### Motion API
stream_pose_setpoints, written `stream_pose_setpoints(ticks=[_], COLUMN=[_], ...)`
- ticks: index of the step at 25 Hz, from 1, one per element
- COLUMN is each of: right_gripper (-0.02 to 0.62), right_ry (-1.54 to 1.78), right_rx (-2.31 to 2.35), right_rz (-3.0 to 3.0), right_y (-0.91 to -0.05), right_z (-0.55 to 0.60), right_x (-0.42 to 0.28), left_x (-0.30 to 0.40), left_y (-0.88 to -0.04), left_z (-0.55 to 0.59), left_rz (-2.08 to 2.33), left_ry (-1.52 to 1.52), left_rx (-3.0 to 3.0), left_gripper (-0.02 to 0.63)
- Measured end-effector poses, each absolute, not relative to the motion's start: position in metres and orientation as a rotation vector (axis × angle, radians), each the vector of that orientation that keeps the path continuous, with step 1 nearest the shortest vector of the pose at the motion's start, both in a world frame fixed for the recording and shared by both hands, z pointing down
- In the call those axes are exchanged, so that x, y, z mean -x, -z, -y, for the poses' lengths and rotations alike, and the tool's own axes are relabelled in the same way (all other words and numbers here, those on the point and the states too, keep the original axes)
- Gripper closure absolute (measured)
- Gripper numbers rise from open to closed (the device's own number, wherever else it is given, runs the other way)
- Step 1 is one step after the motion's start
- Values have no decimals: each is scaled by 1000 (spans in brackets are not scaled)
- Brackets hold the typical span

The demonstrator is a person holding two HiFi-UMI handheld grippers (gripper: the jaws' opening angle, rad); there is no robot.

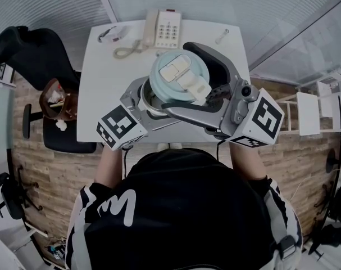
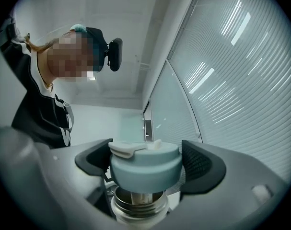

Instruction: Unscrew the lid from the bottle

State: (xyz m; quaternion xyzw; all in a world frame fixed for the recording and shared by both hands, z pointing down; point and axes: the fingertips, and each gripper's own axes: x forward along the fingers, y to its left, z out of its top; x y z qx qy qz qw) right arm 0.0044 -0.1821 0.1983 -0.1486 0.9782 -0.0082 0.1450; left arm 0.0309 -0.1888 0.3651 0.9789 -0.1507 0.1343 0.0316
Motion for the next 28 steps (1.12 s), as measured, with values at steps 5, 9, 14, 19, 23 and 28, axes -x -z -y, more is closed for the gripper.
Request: stream_pose_setpoints(ticks=[5,9,14,19,23,28], right_gripper=[156,156,156,156,156,156], right_ry=[-22,-37,-17,-43,-43,-41], right_rx=[433,437,456,485,492,501], right_rz=[-2830,-2830,-2811,-2833,-2834,-2833], right_y=[-195,-194,-192,-194,-195,-196], right_z=[175,174,174,175,176,176], right_x=[-7,-7,-9,-9,-9,-9], left_x=[-31,-28,-24,-23,-24,-24], left_y=[-365,-364,-367,-369,-370,-371], left_z=[185,189,189,191,192,191], left_rz=[469,487,490,496,489,484], left_ry=[-413,-406,-415,-422,-421,-427], left_rx=[-3016,-3029,-3032,-3030,-3031,-3035], left_gripper=[158,158,158,159,158,160])
